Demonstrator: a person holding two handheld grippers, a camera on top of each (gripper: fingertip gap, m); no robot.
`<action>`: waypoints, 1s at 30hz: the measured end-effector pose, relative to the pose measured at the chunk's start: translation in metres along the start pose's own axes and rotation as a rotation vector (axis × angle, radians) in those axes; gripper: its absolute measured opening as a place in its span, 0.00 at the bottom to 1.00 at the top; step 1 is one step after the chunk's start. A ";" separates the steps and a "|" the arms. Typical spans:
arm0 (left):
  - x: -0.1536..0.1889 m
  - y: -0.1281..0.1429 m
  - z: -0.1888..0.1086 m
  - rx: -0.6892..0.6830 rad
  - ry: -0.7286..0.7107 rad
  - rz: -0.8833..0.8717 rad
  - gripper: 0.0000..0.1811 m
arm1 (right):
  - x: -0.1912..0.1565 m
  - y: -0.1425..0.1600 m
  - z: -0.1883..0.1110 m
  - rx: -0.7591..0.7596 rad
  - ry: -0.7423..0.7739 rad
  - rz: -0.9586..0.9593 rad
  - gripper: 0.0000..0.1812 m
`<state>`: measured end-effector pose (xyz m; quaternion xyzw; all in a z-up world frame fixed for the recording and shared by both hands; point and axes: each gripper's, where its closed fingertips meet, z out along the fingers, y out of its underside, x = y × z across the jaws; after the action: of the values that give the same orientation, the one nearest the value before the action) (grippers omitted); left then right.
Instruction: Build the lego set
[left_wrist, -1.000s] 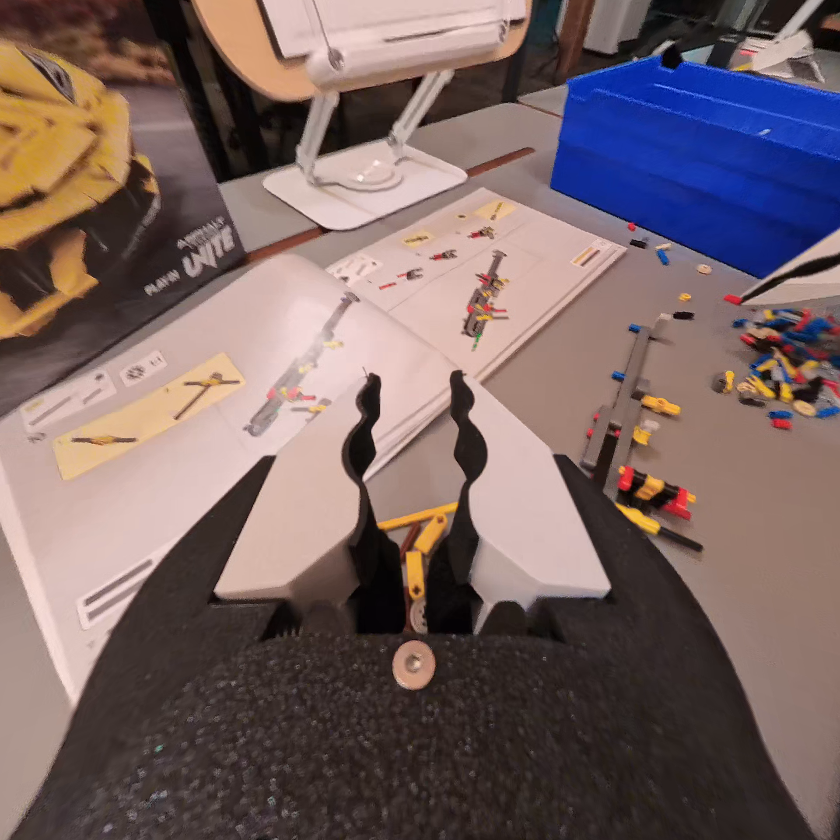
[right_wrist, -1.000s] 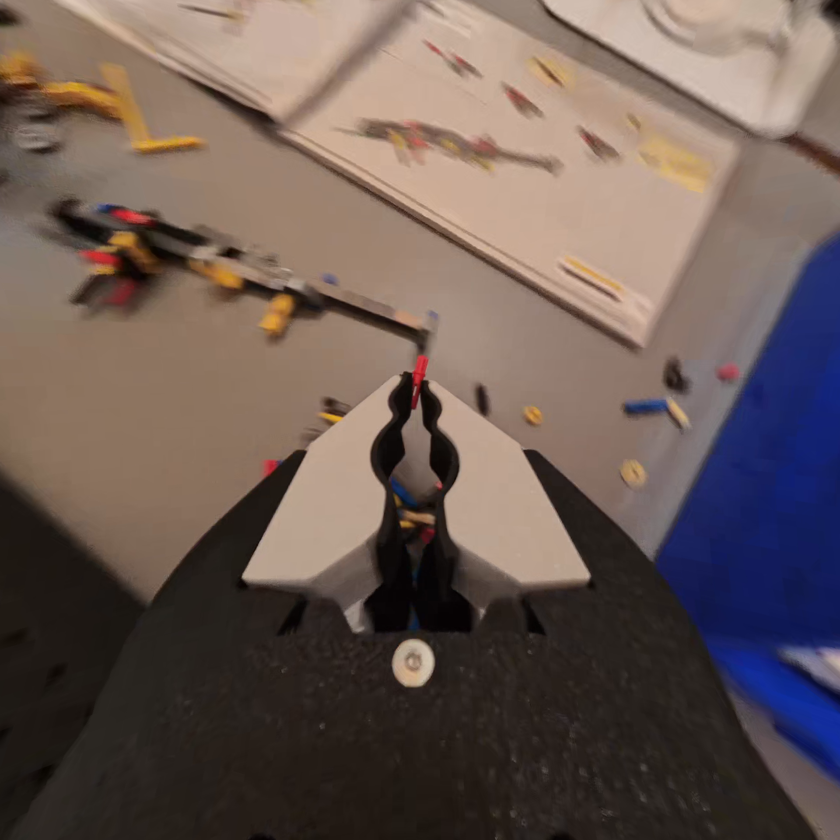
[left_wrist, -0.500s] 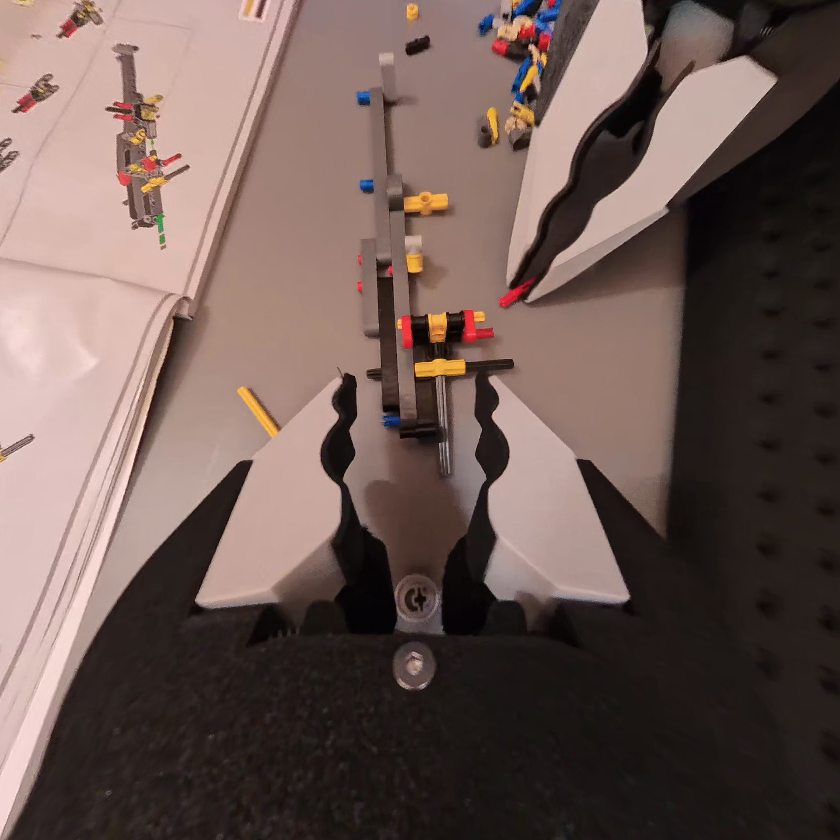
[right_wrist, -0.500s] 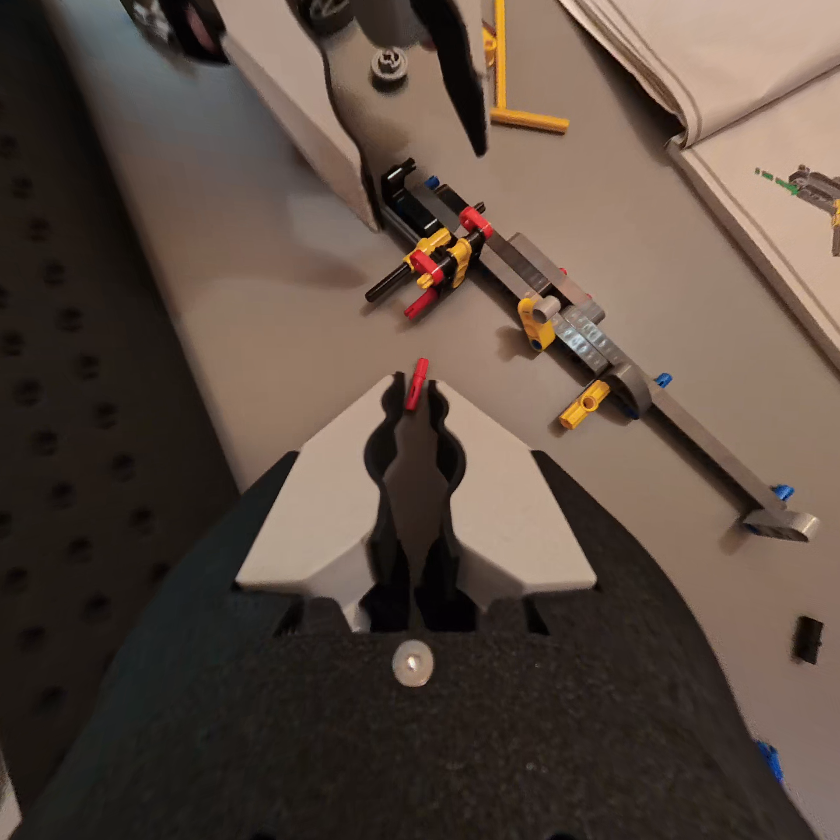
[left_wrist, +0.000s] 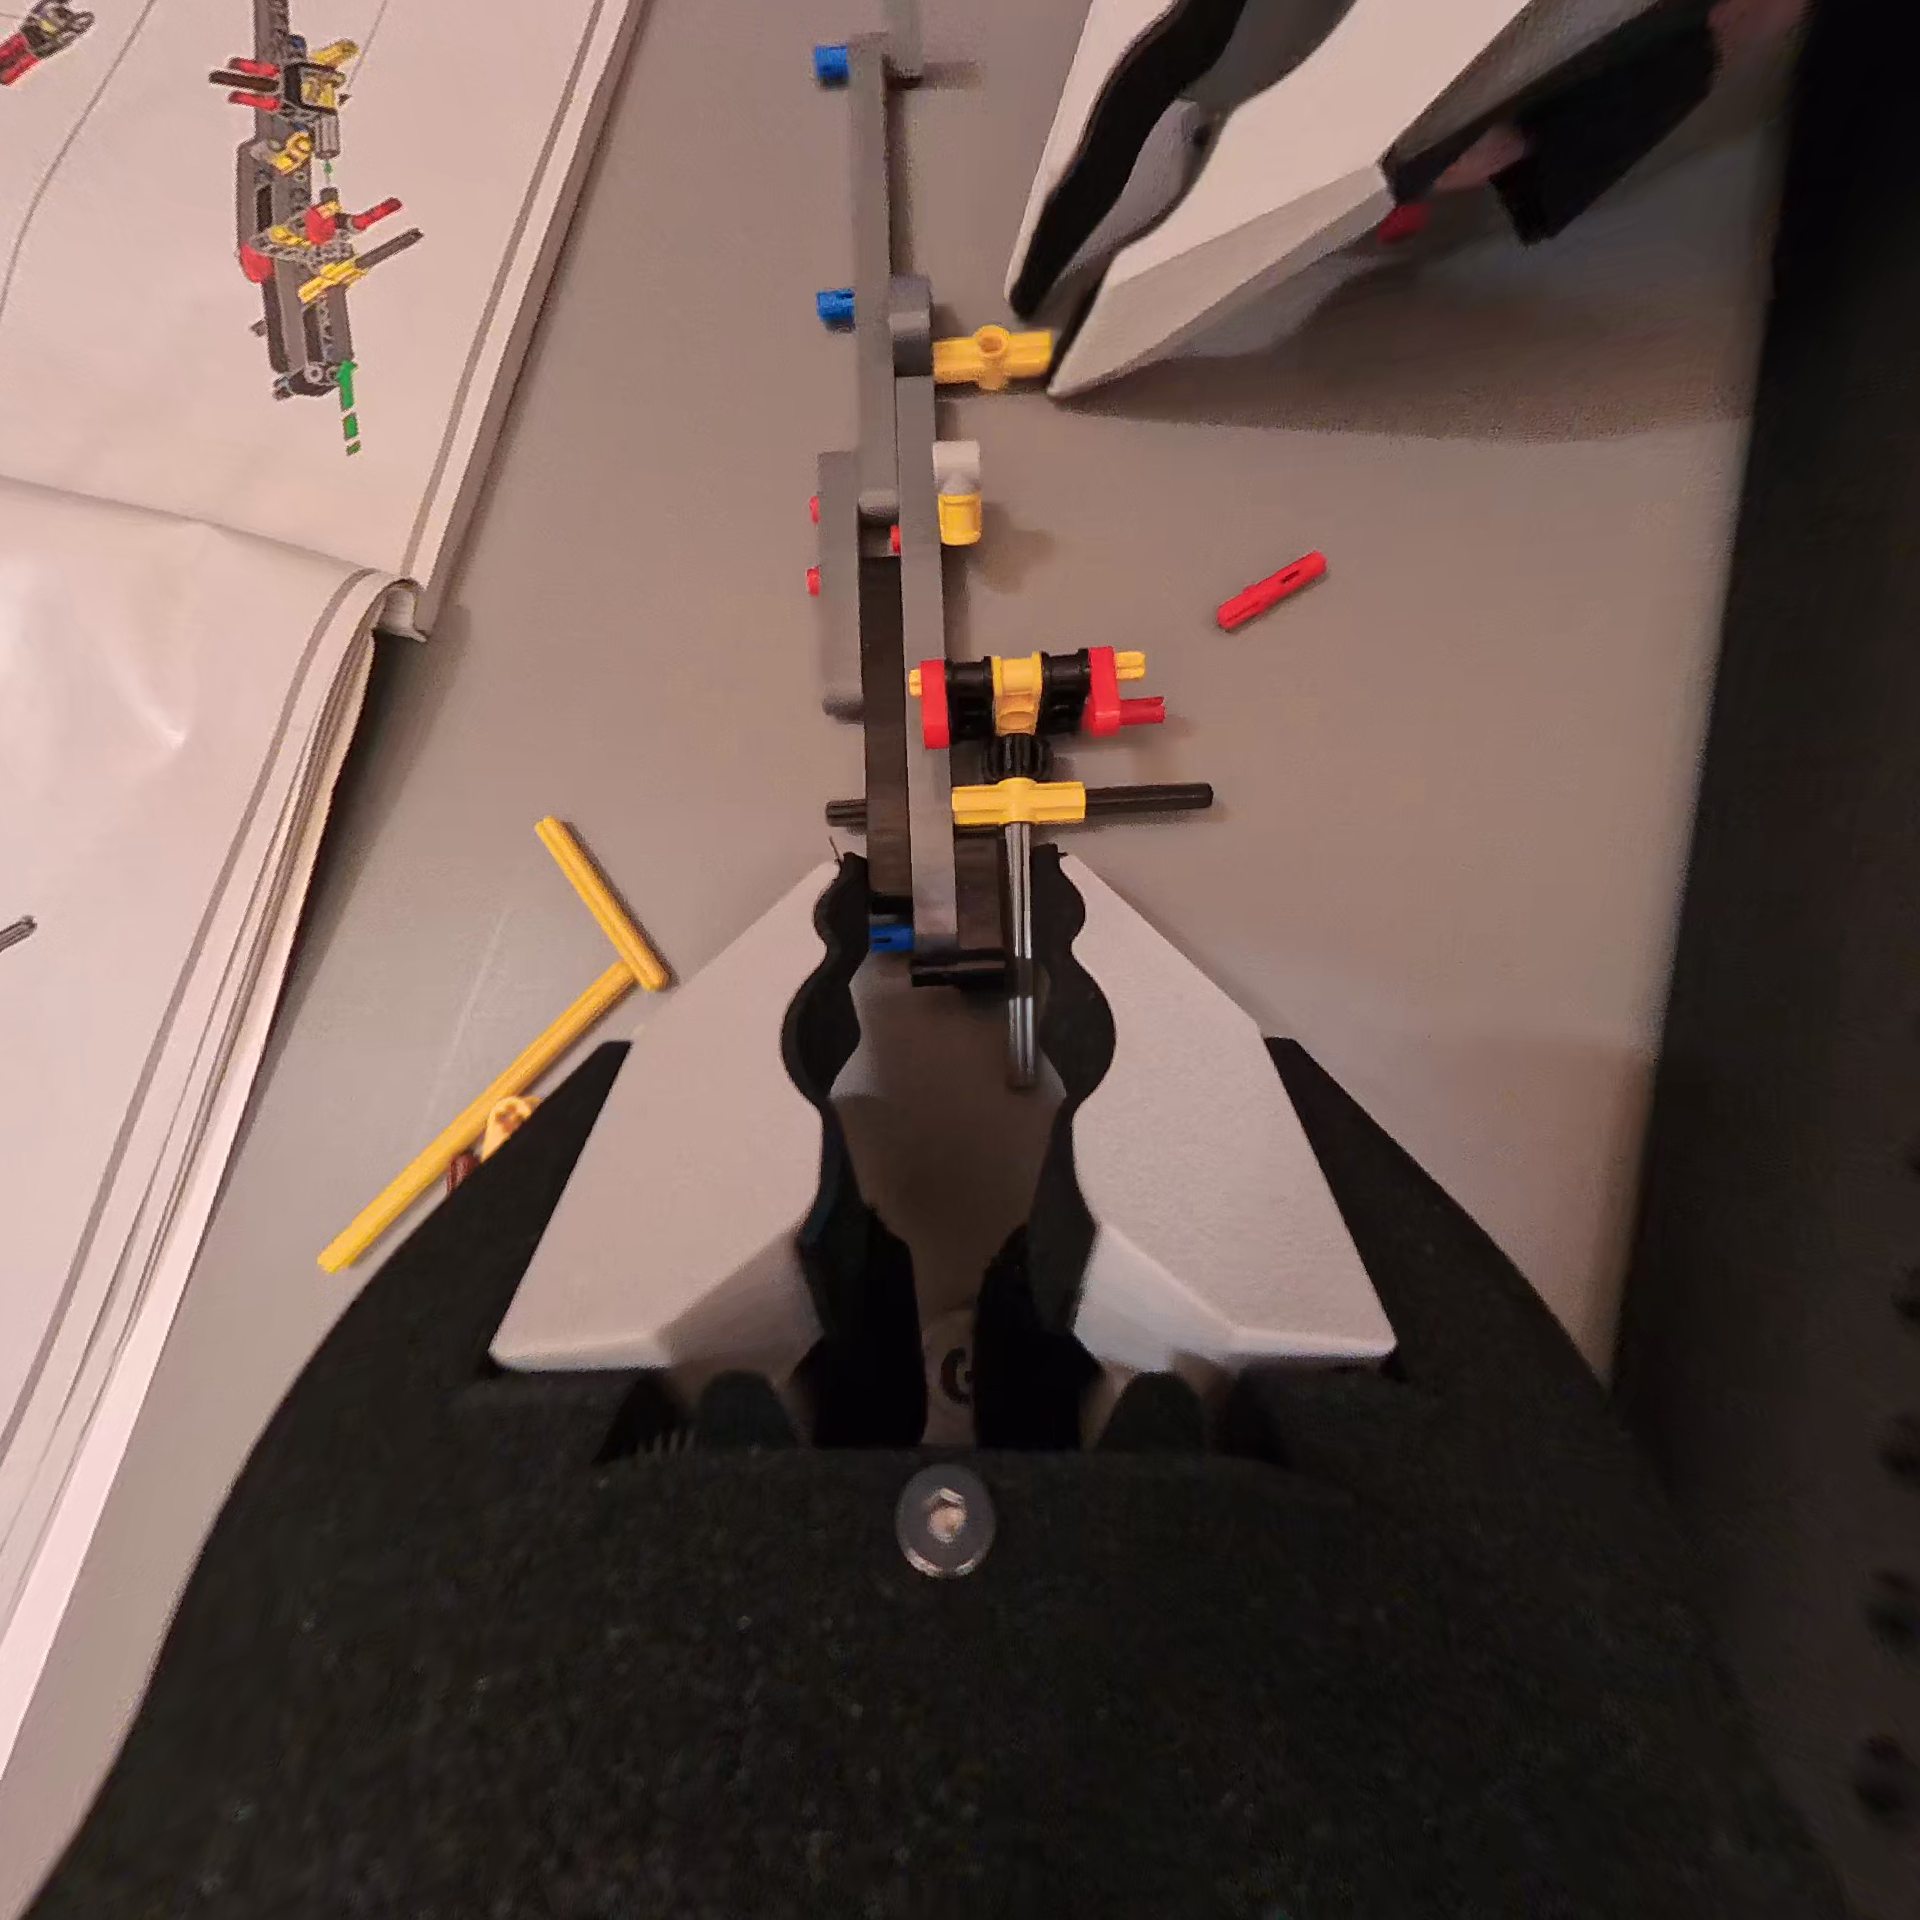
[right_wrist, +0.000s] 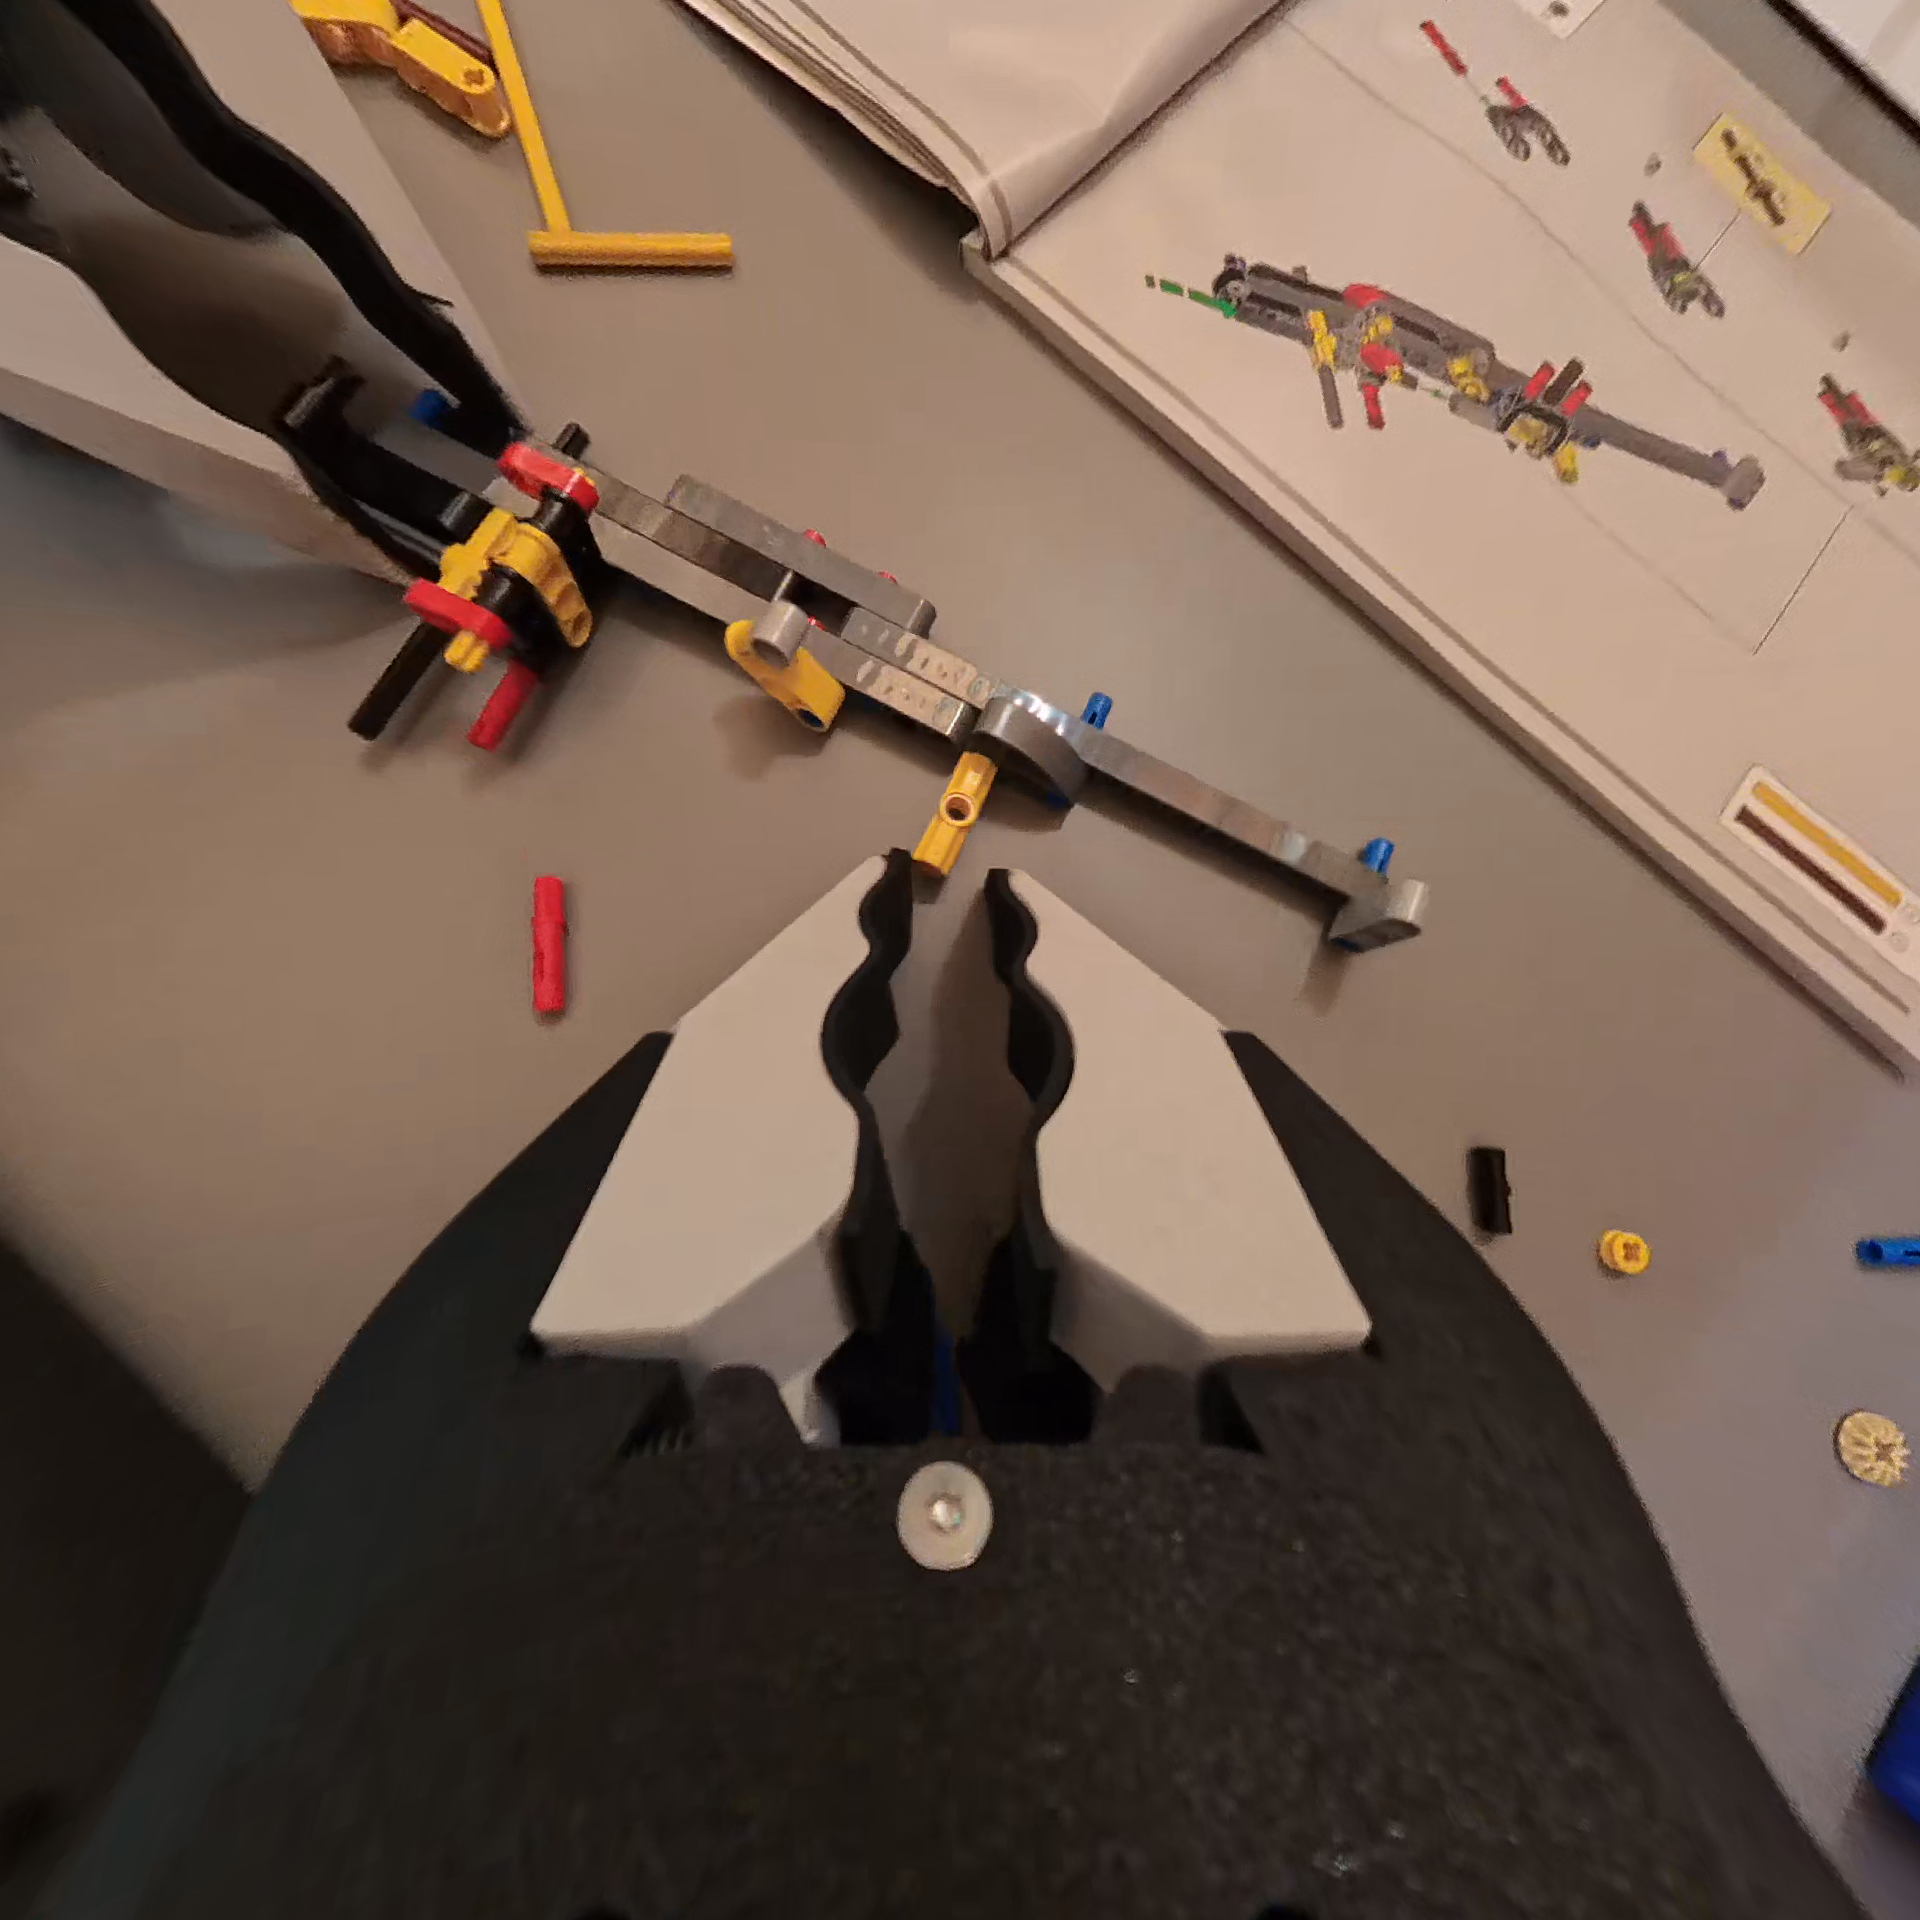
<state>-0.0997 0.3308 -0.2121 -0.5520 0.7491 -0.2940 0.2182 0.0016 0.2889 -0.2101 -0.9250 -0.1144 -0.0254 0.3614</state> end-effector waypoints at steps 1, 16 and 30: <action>-0.001 0.001 -0.001 -0.002 -0.005 -0.003 0.16 | -0.001 -0.002 0.002 0.003 0.007 -0.004 0.06; -0.019 -0.005 -0.033 0.135 -0.064 -0.105 0.26 | 0.001 -0.025 -0.008 0.089 -0.082 0.094 0.13; -0.135 -0.018 -0.130 0.667 -0.496 -0.489 0.17 | 0.009 0.069 -0.099 0.034 -0.061 0.252 0.21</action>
<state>-0.1323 0.4818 -0.1044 -0.6653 0.3876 -0.4203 0.4801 0.0293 0.1748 -0.1818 -0.9262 -0.0085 0.0504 0.3736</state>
